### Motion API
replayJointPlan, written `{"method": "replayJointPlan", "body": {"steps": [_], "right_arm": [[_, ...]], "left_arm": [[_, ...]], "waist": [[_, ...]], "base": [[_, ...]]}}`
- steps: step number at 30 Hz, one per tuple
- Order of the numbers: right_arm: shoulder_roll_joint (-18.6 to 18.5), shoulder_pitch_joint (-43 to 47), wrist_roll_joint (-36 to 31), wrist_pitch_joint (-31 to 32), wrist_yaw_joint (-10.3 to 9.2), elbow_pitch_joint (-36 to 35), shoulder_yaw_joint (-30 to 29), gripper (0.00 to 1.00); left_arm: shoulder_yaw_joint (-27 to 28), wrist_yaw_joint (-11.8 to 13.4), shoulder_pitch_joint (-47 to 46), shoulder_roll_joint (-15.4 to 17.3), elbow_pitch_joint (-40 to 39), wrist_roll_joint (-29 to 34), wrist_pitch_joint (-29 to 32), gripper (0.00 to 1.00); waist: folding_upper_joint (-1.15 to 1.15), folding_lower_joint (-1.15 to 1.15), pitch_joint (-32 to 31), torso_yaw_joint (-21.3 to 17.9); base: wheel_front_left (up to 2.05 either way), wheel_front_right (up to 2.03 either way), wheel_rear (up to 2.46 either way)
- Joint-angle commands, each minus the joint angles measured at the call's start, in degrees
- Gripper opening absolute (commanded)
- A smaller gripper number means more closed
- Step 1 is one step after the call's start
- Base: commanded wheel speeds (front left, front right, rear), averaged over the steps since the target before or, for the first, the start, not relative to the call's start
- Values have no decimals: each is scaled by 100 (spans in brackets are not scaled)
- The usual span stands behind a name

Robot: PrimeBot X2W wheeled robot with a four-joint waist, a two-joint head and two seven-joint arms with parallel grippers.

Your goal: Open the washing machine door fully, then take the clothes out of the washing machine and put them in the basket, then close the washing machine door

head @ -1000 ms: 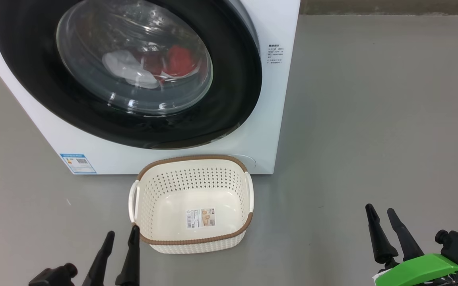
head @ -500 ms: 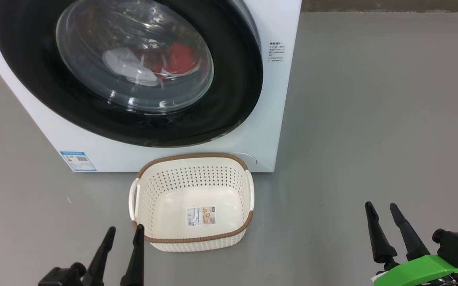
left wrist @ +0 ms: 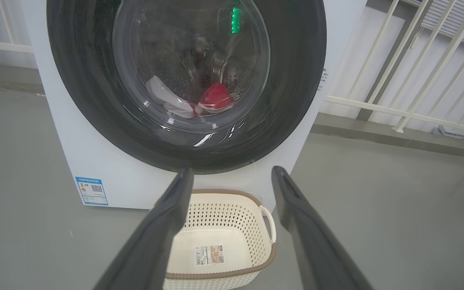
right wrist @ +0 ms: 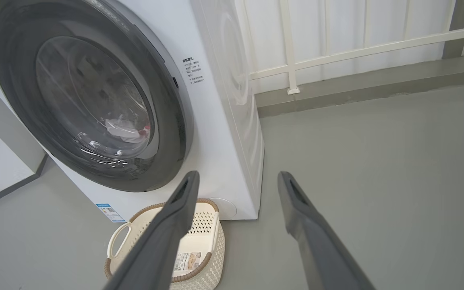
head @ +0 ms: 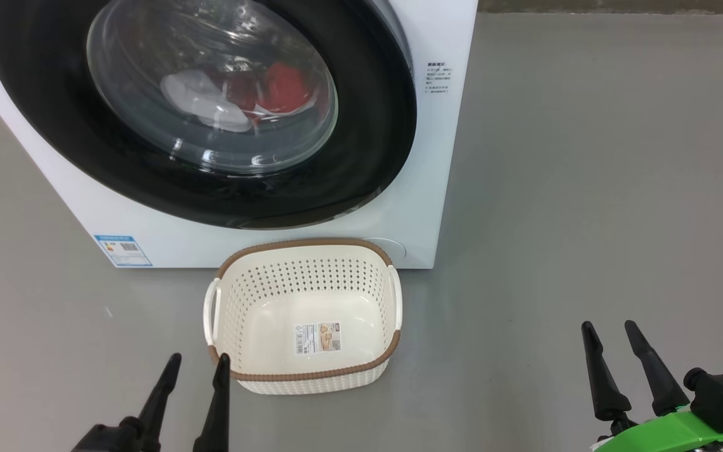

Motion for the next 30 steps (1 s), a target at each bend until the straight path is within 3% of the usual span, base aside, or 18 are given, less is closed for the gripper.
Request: {"method": "replayJointPlan", "body": {"steps": [1,11,30], "right_arm": [[-59,-22,-171,-100,63,-182,92,100],[-42,61,-606,-262,69,-247,40,100],[5,131,-482,-262,69,-247,17,100]], "left_arm": [[171,32,-43,74,-160,123,-102,100],[248,16,17,90,-27,504,-270,100],[342,-41,21,89,148,261,-270,100]], "waist": [[0,0,0,3],[0,0,-73,11],[0,0,-104,-3]], "base": [[0,0,0],[0,0,0],[0,0,0]]}}
